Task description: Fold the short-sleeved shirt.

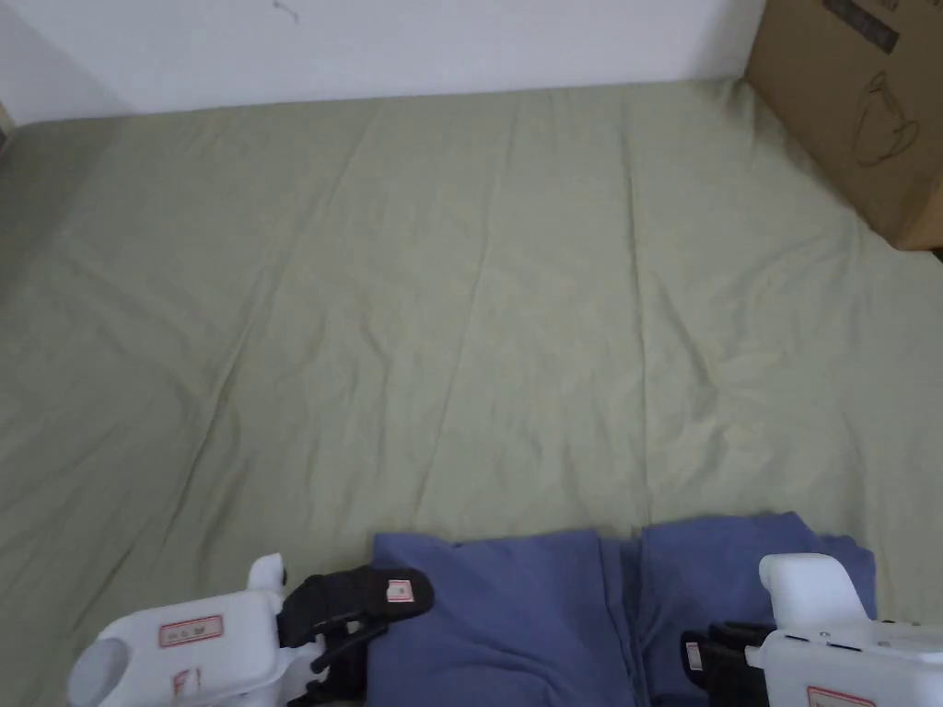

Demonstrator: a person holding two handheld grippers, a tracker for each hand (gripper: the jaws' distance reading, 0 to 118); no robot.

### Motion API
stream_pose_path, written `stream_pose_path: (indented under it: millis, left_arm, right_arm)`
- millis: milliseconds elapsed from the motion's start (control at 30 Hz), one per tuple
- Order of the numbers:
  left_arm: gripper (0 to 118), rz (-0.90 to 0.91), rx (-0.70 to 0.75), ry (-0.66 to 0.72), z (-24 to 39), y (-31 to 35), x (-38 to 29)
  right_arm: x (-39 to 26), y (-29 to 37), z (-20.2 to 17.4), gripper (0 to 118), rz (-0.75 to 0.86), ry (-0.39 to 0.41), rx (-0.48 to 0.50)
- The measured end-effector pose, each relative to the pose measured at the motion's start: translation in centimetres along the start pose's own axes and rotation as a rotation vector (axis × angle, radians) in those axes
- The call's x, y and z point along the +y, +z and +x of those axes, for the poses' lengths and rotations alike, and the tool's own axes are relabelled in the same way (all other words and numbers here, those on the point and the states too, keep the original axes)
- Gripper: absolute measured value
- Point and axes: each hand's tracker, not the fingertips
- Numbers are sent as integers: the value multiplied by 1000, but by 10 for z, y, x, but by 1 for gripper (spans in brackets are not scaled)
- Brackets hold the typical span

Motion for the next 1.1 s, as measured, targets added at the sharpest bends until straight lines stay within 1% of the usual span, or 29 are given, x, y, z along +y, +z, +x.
stream_pose_path:
  millis: [33, 67, 100, 133, 167, 200, 300, 433, 467, 533, 600, 667, 800, 933, 967, 1100]
  left_arm:
    - [75, -35, -14, 19, -2, -11, 0]
    - [11, -58, 74, 2, -3, -19, 1]
    - [7, -71, 200, -29, -2, -28, 2]
    - [7, -71, 319, -58, -4, -33, 3]
    - [7, -76, 204, -27, -7, -29, 5]
    - [7, -82, 137, -9, -2, -21, 7]
    - [7, -76, 244, -131, 15, 4, 10]
    - [7, 4, 311, -146, 22, 63, 16]
    - [7, 36, 335, -129, 22, 81, 17]
    - [7, 101, 409, -103, 23, 117, 18]
    - [7, 139, 513, -118, 31, 142, 16]
    - [7, 162, 545, -113, 38, 157, 12]
    - [7, 183, 605, -172, 72, 150, -4]
    - [7, 195, 673, -224, 112, 122, -20]
    - [7, 198, 675, -218, 121, 117, -22]
    - [7, 179, 632, -288, 162, 87, -37]
  right_arm:
    - [1, -2, -2, 0, -2, -3, -6]
    - [3, -4, -2, 0, -8, -9, -6]
    - [5, -5, -3, 0, -13, -15, -3]
    - [6, -5, -4, 0, -14, -18, -2]
    - [8, -5, -6, 0, -14, -15, -1]
    - [9, -3, -7, 0, -10, -8, -2]
    - [12, 1, -8, 0, 1, 6, -11]
    - [12, 3, -7, 0, 15, -7, -16]
    - [12, 4, -7, 0, 20, -11, -11]
    - [10, 4, -6, 0, 25, -17, 3]
    - [7, 3, -7, 0, 25, -17, 10]
    - [4, 1, -6, 0, 22, -15, 13]
    - [-2, 1, -4, 0, 21, -32, 29]
    - [-7, 4, 3, 0, 22, -42, 31]
    - [-8, 5, 5, 0, 24, -44, 28]
    - [-11, 9, 19, 0, 32, -77, 23]
